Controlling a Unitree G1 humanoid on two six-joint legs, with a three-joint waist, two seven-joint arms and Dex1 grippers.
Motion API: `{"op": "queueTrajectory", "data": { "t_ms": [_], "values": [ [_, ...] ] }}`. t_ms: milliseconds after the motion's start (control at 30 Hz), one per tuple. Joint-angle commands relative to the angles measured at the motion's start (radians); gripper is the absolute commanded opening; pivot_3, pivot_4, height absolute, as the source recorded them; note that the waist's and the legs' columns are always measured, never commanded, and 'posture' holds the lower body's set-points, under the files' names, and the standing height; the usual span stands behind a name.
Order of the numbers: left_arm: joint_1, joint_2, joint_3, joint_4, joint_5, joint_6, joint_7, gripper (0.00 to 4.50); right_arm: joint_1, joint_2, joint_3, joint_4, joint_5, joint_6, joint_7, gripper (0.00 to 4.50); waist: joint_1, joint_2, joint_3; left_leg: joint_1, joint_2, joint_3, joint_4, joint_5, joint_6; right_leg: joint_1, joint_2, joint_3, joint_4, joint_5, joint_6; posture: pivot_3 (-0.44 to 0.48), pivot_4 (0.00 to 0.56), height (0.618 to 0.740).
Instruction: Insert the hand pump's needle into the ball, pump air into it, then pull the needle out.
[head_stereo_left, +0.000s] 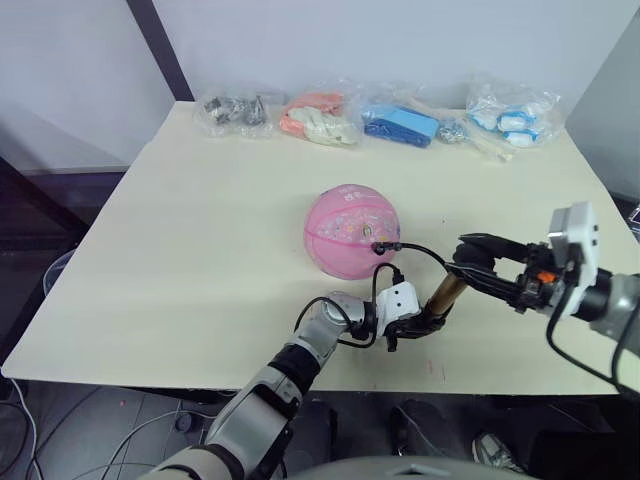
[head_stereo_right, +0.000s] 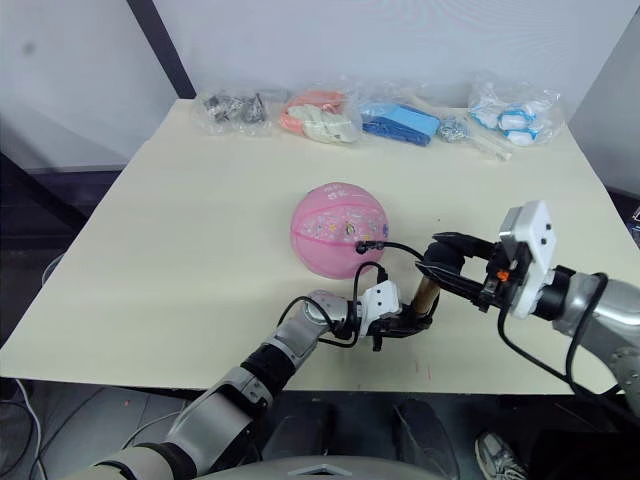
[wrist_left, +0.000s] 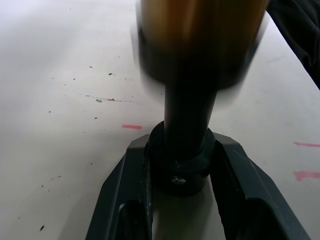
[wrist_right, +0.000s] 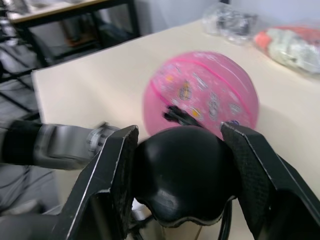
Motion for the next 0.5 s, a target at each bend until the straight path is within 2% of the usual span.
{"op": "queueTrajectory", "data": {
  "t_ms": [33,200,500],
  "values": [
    [0.027,0.025,-0.007,0.056,0.033,0.062,0.004,1.1,0.065,0.022,0.111,0.072,-0.132,-0.004,0.006,2.3,-0.001,0.0,0.0,0.001,0.0,0.001,0.0,0.0,0.0,0.001,0.0,0.001,0.0,0.0,0.001,0.0,0.15,0.74],
    [0.03,0.026,-0.001,0.053,0.029,0.067,0.0,1.1,0.06,0.037,0.109,0.051,-0.143,-0.009,0.005,2.3,-0.002,-0.001,-0.001,0.01,0.001,0.001,-0.003,0.0,0.0,0.008,0.0,0.001,-0.002,-0.002,0.003,0.0,0.15,0.74],
    [0.039,0.026,0.002,0.049,0.022,0.06,-0.006,1.1,-0.012,-0.066,-0.137,-0.041,0.093,0.102,0.028,2.3,0.003,0.003,0.005,0.009,0.001,0.0,-0.004,0.0,0.0,0.01,-0.001,0.0,-0.004,-0.002,0.003,0.0,0.15,0.74]
  ]
}}
